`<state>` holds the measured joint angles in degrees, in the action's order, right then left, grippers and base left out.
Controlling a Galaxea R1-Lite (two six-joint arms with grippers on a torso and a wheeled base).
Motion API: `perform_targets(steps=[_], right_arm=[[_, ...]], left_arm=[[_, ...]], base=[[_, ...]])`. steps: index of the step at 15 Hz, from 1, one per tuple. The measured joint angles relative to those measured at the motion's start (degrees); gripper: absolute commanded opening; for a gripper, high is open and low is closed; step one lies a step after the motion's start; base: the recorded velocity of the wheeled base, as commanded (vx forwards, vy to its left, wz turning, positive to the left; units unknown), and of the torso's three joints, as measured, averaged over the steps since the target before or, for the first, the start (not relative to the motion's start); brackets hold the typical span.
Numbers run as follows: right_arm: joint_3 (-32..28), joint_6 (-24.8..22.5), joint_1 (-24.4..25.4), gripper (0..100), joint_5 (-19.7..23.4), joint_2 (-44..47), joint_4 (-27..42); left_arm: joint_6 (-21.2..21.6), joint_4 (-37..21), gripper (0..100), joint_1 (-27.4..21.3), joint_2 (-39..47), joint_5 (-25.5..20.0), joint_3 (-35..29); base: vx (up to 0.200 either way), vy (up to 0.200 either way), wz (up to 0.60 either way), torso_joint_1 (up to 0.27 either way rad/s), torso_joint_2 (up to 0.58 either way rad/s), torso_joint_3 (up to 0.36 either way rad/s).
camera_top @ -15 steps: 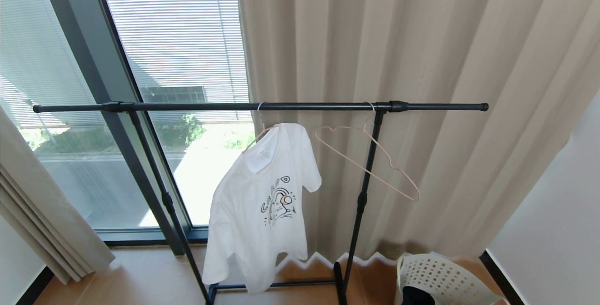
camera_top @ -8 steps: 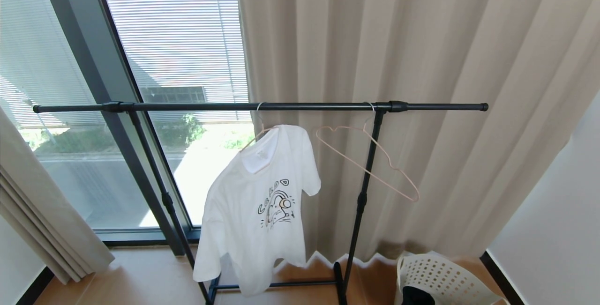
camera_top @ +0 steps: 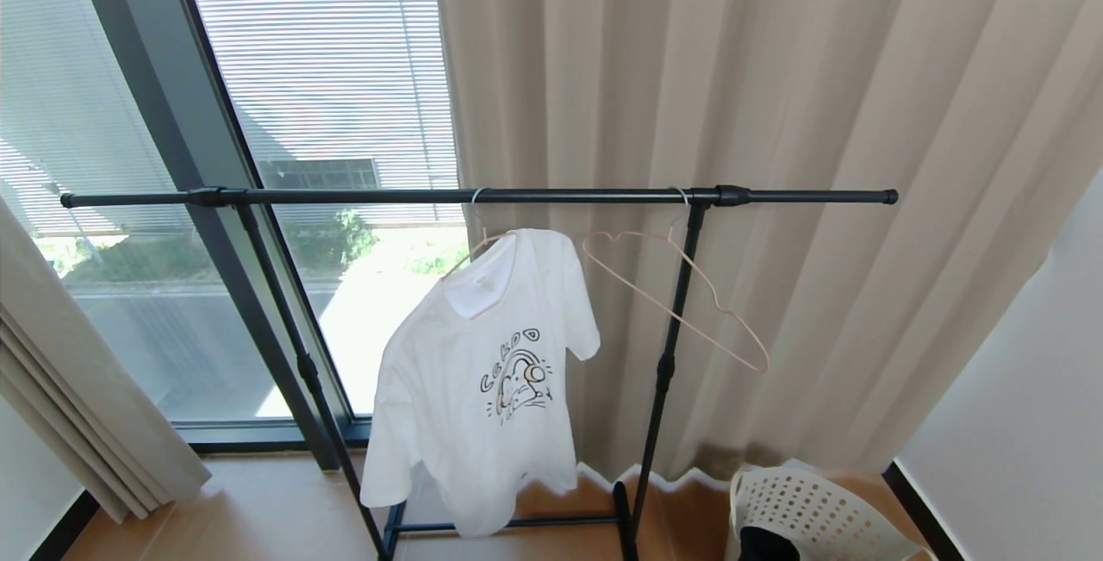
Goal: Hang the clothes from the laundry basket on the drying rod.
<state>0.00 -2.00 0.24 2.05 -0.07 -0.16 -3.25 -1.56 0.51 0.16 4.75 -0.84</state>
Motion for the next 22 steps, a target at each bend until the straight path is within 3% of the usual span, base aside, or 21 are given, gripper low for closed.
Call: perform_targets(steps=[9,22], right_arm=[[0.0,-0.1,0.0,100,0.05,0.0,0.02],[0.0,-0.1,0.0,100,0.05,0.0,0.0]], left_arm=[[0.11,0.09,100,0.0,0.0,-0.3,0.07],[0.11,0.01,100,0.0,0.05,-0.29,0.02]], base=[[0.0,0.0,0.0,-0.027,0.07,0.036],[0.0,0.0,0.0,-0.139,0.31,0.169]])
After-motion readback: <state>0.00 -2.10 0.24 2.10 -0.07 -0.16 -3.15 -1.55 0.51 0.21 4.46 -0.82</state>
